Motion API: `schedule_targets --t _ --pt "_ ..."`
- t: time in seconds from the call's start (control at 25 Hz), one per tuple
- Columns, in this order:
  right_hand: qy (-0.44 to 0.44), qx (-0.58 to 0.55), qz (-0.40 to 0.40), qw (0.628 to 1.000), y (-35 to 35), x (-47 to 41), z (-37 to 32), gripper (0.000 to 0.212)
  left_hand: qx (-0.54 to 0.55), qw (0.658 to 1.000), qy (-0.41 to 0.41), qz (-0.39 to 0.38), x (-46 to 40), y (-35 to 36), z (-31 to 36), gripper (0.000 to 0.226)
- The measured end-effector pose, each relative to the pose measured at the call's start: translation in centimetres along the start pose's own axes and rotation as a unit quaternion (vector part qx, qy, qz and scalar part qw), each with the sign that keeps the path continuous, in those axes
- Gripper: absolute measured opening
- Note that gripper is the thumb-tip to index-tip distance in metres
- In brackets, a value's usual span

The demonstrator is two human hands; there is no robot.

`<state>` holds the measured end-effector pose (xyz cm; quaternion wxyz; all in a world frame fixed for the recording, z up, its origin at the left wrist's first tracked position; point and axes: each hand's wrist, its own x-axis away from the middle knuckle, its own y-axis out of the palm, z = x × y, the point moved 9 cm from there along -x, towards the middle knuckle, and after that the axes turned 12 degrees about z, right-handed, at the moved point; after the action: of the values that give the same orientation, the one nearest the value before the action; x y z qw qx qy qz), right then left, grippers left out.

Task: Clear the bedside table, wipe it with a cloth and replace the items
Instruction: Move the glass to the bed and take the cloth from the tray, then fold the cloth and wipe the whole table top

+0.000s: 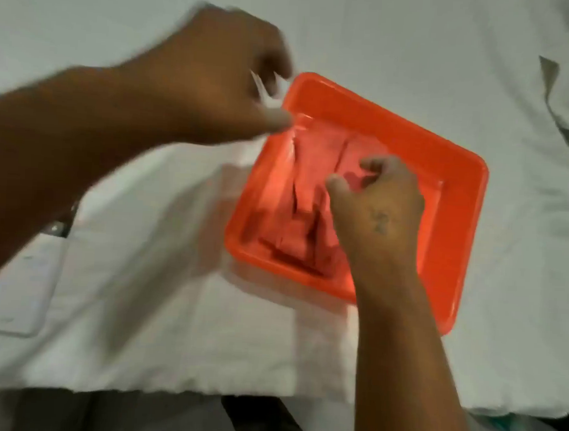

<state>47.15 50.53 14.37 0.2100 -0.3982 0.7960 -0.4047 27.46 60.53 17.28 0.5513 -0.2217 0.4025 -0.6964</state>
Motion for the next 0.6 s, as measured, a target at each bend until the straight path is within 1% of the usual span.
schedule_targets --t 0.04,0.08,0.12,0.16,0.2,0.24,0.28,0.32,0.36,0.4,0.44,0.48,0.52,0.56,0.6 --pt "0.069 0.061 -0.046 0.995 -0.5 -0.4 3.9 0.058 -0.008 0.998 0.044 -0.051 -1.7 3.9 3.8 0.053" --pt "0.11 0.09 -0.087 0.986 -0.3 -0.3 6.4 0.07 -0.033 0.99 0.085 -0.106 -2.7 7.3 7.0 0.057" --pt "0.124 0.095 -0.114 0.981 0.4 0.1 7.6 0.078 -0.069 0.978 0.106 -0.163 -3.5 10.6 8.4 0.066" --pt "0.115 0.093 -0.123 0.981 1.2 0.3 8.1 0.082 -0.113 0.965 0.117 -0.206 -4.0 13.3 8.6 0.075" --pt "0.107 0.089 -0.126 0.982 2.0 0.4 8.4 0.08 -0.15 0.95 0.134 -0.24 -4.2 15.3 8.4 0.082" --pt "0.102 0.079 -0.124 0.984 2.6 0.3 8.9 0.07 -0.171 0.939 0.138 -0.263 -4.1 16.6 8.2 0.086" --pt "0.098 0.068 -0.124 0.985 3.2 -0.1 9.1 0.054 -0.185 0.935 0.135 -0.271 -4.1 17.3 7.9 0.086" --pt "0.094 0.055 -0.131 0.985 3.8 -0.4 9.1 0.046 -0.185 0.936 0.127 -0.272 -4.2 17.6 7.6 0.084" --pt "0.099 0.045 -0.145 0.983 4.2 -0.4 9.4 0.049 -0.174 0.938 0.121 -0.274 -4.1 17.8 7.5 0.077" --pt "0.104 0.031 -0.155 0.982 4.3 -0.3 9.5 0.048 -0.149 0.944 0.117 -0.271 -3.9 17.3 7.7 0.066" --pt "0.109 0.001 -0.158 0.981 4.3 -0.1 9.3 0.042 -0.118 0.953 0.113 -0.257 -3.8 16.1 8.0 0.051" --pt "0.123 -0.047 -0.152 0.98 3.8 0.0 9.0 0.034 -0.083 0.963 0.109 -0.232 -3.6 14.4 8.5 0.039" --pt "0.135 -0.104 -0.145 0.975 3.2 0.5 8.1 0.027 -0.044 0.975 0.088 -0.197 -3.2 12.0 8.5 0.031" --pt "0.142 -0.158 -0.139 0.967 2.5 1.1 7.1 0.023 0.0 0.986 0.054 -0.16 -2.5 9.1 8.3 0.029" --pt "0.136 -0.209 -0.144 0.958 1.7 1.9 5.7 0.023 0.051 0.991 0.014 -0.125 -1.5 5.9 7.6 0.031"
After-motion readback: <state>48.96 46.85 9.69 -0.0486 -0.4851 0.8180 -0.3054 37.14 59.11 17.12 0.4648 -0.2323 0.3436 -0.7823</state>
